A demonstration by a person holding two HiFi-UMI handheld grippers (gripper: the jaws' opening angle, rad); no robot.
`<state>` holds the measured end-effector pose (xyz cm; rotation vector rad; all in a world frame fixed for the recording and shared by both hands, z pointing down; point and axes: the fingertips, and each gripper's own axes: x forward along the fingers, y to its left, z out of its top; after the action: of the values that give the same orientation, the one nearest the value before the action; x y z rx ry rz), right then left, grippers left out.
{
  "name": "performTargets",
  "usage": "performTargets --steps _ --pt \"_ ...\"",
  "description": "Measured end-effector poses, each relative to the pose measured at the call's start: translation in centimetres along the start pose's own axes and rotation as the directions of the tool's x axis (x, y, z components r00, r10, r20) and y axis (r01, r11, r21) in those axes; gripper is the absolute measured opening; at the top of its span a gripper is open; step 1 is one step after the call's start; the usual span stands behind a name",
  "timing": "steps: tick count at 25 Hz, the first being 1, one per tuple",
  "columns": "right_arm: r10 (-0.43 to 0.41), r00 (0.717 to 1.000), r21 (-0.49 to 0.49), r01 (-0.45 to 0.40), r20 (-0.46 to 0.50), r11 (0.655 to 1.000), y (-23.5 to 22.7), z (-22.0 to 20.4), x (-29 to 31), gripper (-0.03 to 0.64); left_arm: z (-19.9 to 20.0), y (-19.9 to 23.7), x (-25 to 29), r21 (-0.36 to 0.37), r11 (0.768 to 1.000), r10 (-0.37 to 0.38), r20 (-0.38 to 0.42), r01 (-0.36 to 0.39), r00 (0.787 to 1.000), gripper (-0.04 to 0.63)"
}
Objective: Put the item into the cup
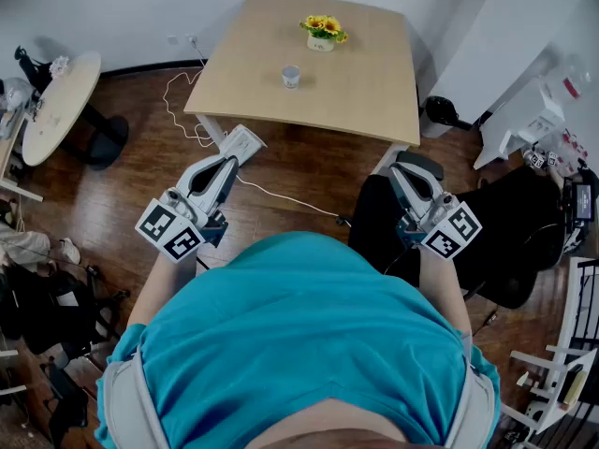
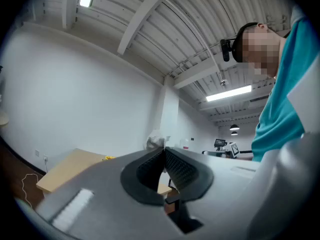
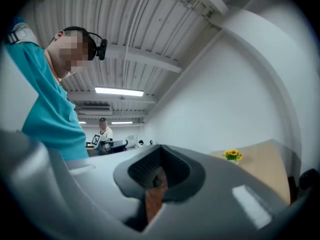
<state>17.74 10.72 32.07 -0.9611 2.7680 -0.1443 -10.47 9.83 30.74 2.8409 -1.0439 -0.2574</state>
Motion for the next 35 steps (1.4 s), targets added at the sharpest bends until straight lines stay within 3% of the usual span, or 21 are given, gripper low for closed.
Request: performTargets --steps 10,16,23,26,35 --pt "0.037 0.999 -0.026 -0.037 -0.021 0.999 -1.9 -0.6 0.2 0.000 -1.5 -0.1 3.1 0.000 1.000 -0.021 -0.036 0.021 0.999 0.008" --pt "0.005 0.999 -0.010 -0.005 -0.040 1.000 -6.1 -0.8 7.1 0.000 -0.7 7.7 6.2 -0.008 0.999 -0.048 -0.043 0.048 0.998 0.008" --pt "-0.066 0.998 -0.021 0.065 -0.014 0.998 -10.1 -0.6 17.0 0.000 -1.2 19.1 9.7 -0.058 0.989 -0.138 -0.061 0.135 0.988 0.008" --pt "-0.120 0.992 -0.022 0.120 -0.025 0.993 -13.2 -0.5 20.3 0.000 -1.8 23.0 12.3 -0.048 0.981 -0.193 -0.092 0.189 0.977 0.008" --pt "-0.117 0.990 0.036 0.120 -0.079 0.992 -20.1 -3.3 24.5 0.000 -7.0 30.0 20.2 -0.017 0.980 -0.198 -0.211 0.199 0.957 0.008"
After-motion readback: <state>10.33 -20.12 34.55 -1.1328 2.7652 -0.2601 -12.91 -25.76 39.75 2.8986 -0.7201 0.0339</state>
